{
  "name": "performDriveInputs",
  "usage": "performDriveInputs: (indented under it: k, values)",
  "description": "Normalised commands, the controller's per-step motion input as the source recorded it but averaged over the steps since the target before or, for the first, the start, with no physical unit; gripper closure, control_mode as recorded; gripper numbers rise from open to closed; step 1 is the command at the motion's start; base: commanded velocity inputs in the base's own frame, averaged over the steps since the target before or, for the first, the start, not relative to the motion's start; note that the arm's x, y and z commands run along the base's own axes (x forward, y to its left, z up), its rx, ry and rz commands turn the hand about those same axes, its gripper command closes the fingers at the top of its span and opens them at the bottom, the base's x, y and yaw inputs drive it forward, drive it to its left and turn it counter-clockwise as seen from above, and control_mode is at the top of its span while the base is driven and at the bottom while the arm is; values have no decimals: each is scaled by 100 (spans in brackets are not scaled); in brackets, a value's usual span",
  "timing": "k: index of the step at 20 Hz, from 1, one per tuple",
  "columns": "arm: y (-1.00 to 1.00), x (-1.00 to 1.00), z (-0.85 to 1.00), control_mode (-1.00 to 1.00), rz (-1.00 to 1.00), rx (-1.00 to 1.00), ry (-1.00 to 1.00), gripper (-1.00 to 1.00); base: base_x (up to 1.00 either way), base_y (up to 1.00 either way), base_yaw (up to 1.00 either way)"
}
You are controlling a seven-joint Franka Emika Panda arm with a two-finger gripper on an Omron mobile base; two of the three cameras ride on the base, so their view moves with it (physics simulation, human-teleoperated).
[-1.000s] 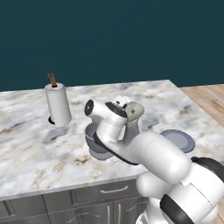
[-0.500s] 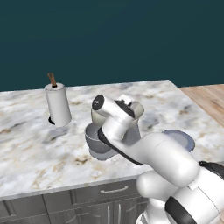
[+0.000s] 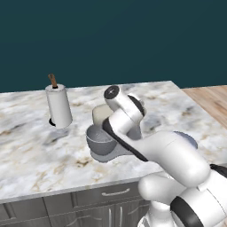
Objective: Add butter and sugar cubes to the stand mixer bowl and then turn on the stand mixer to begin making frosting.
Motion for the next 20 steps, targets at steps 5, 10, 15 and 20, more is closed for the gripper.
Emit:
performDriveInputs:
  k: [5, 10, 15, 20]
  values:
    - [0, 15, -19, -100, 2, 26, 11, 100, 0, 0, 0]
    - [-7, 14, -17, -100, 1, 24, 11, 100, 0, 0, 0]
    - [-29, 3, -13, -100, 0, 23, 16, 100, 0, 0, 0]
    - [-45, 0, -16, -100, 0, 24, 23, 100, 0, 0, 0]
